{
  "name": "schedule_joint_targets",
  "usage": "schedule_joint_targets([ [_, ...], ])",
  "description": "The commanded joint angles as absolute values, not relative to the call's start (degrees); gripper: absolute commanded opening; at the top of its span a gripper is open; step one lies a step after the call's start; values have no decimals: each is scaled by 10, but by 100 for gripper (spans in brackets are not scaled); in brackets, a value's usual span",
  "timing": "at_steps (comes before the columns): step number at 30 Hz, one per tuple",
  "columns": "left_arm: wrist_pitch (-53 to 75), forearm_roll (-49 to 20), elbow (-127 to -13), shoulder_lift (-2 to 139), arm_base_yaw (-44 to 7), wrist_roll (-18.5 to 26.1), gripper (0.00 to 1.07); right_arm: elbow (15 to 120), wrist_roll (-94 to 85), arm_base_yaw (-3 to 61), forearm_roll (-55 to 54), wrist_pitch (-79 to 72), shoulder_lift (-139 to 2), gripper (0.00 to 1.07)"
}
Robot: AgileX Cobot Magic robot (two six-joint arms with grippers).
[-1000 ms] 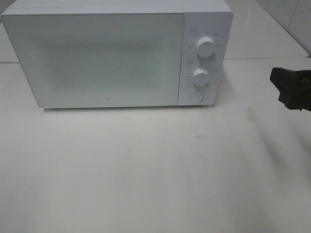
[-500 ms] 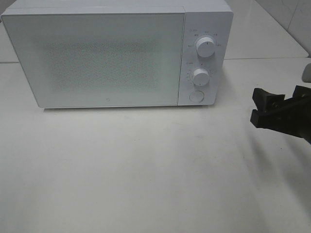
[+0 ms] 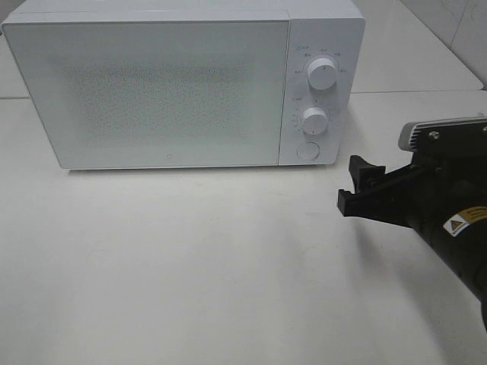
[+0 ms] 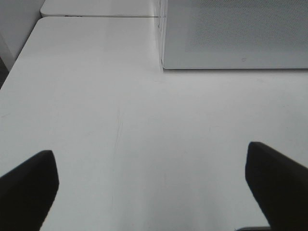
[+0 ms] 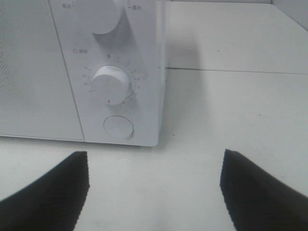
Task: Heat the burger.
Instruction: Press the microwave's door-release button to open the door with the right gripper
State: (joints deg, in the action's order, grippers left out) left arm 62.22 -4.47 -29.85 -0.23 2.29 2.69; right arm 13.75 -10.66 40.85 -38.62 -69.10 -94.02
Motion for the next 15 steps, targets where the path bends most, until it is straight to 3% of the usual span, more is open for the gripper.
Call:
schedule_joint_targets([
  [1, 614, -44, -297, -6, 25, 26, 98, 160, -114, 429, -399, -745, -962, 75],
  [7, 614, -44, -297, -6, 25, 26, 98, 203, -119, 469, -489, -744, -997, 75],
  [15, 614, -44, -297, -6, 25, 26, 98, 226, -142, 489, -493, -743, -1012, 75],
])
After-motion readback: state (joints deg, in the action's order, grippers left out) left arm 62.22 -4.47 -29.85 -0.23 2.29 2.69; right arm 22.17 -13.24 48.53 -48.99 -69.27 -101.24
